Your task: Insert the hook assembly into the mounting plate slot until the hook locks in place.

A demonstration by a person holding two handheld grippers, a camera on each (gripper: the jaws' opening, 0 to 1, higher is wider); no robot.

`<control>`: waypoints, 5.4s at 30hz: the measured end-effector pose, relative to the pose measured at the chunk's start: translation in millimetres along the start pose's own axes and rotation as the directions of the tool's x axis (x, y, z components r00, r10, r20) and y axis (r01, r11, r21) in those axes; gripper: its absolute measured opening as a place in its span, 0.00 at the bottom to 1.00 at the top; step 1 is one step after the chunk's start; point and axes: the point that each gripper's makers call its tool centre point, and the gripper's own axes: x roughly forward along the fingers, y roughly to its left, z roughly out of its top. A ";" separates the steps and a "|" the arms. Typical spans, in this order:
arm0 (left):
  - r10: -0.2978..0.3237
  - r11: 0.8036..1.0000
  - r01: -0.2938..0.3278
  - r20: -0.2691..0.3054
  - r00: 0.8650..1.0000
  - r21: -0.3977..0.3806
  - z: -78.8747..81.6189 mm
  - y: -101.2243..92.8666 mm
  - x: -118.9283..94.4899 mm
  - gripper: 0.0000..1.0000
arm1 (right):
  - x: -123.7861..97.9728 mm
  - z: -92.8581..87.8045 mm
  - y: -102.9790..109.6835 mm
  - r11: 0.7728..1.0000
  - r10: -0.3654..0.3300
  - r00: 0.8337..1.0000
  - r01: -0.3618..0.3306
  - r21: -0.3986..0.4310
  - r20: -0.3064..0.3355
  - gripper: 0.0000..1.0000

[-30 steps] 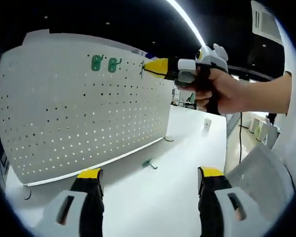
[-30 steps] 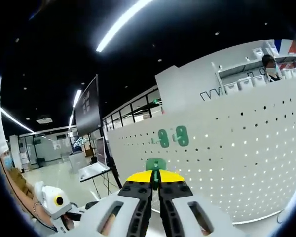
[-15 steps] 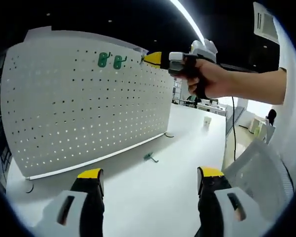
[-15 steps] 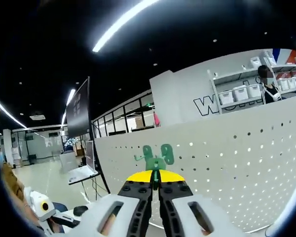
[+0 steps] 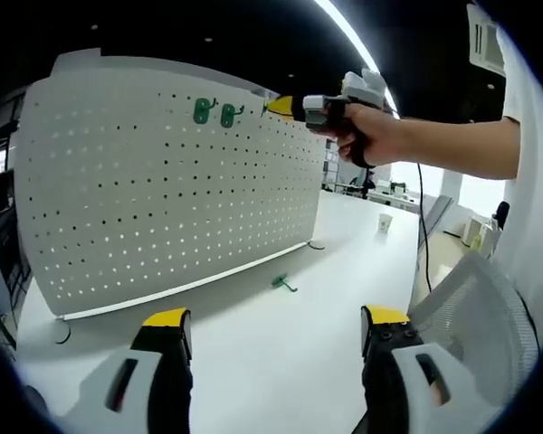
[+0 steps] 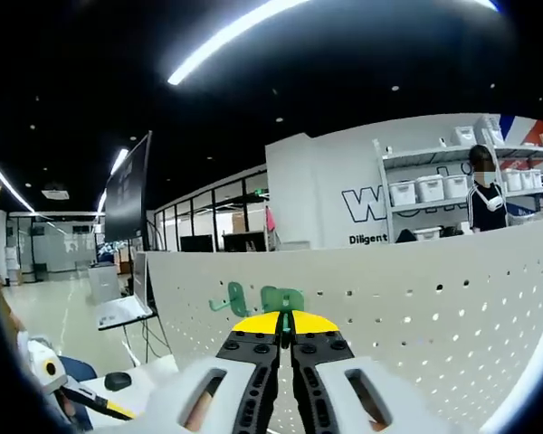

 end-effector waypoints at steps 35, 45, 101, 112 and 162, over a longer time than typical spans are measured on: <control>0.063 0.998 -0.063 -0.022 0.998 0.001 -7.1 15.8 -13.1 0.76 | 27.8 -11.4 -24.6 0.991 -0.101 0.995 0.098 -0.086 -0.026 0.00; 0.061 0.998 -0.061 -0.022 0.998 -0.004 -8.5 16.0 -11.2 0.76 | 29.7 -10.9 -23.5 0.976 -0.172 0.985 0.168 -0.138 -0.014 0.01; 0.047 0.999 -0.047 -0.030 0.998 0.005 -8.0 10.1 -12.9 0.71 | 26.4 -8.7 -20.5 0.900 -0.284 0.953 0.303 -0.313 0.105 0.01; 0.046 0.999 -0.046 -0.039 0.998 0.002 -9.0 10.3 -12.0 0.71 | 30.8 -10.2 -24.2 0.904 -0.327 0.933 0.355 -0.239 0.150 0.01; 0.051 0.999 -0.051 -0.030 0.998 -0.003 -8.5 12.5 -13.8 0.72 | 1.2 -24.1 7.7 0.964 0.090 0.993 -0.069 -0.258 0.072 0.54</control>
